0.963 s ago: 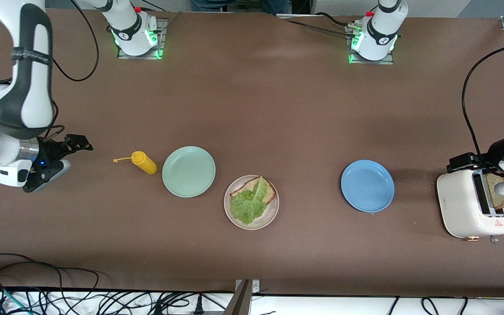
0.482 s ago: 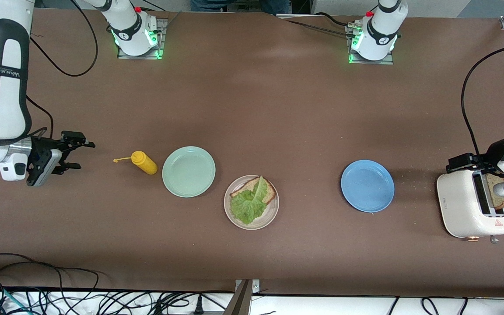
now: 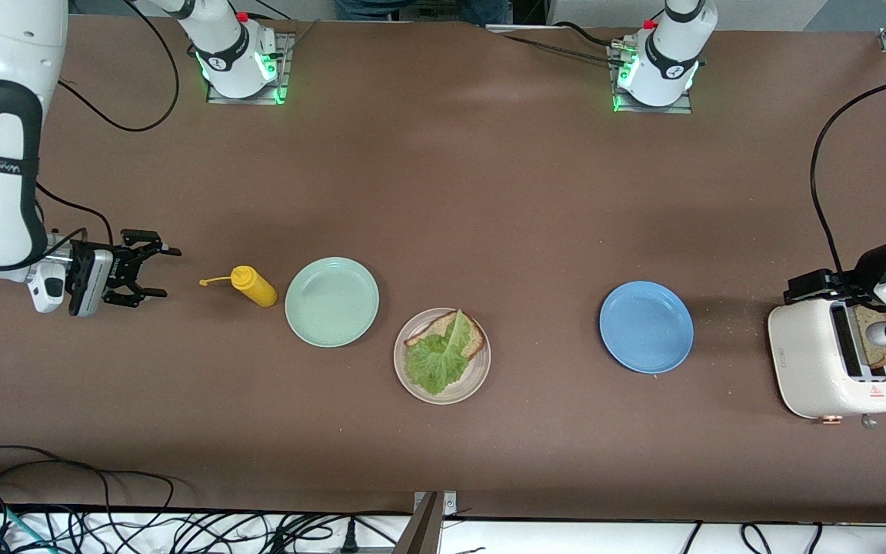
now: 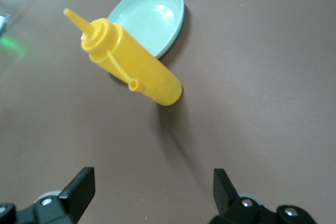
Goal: Make sandwich on beige plate with both arms
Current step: 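Grasp the yellow mustard bottle with the right gripper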
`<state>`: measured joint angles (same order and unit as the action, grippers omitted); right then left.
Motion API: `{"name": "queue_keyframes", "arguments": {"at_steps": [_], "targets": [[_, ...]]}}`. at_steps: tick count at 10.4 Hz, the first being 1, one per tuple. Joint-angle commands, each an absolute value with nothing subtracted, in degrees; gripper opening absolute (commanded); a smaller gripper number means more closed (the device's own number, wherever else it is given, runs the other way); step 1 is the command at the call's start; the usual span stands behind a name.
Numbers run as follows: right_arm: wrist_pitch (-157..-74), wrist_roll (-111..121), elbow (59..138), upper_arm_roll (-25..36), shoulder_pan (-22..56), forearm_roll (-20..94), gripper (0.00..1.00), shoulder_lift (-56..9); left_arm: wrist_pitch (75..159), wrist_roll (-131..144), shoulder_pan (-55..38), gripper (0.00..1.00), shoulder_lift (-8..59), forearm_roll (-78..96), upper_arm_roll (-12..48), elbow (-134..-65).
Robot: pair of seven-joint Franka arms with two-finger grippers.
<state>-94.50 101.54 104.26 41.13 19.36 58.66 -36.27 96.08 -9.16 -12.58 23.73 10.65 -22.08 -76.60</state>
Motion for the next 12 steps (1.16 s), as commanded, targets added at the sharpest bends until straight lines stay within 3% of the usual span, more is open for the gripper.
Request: {"name": "queue_keyframes", "arguments": {"at_steps": [1,6,12], "targets": [[-90.01,108.26,104.06,40.43,18.19,66.41,1.00,-40.24,96.50,-8.53,-12.83,1.00,23.20,8.96,-21.88,-77.08],[-85.71,119.87,104.06,34.99,16.80,79.00,0.98,-47.71,96.50,-8.44,-12.92,1.00,23.20,8.88,-21.80,-77.08],[-82.71,126.12,103.54,29.89,15.38,86.91,0.94,-48.08,96.50,-8.26,-13.36,1.00,23.20,8.88,-21.80,-77.08]]}}
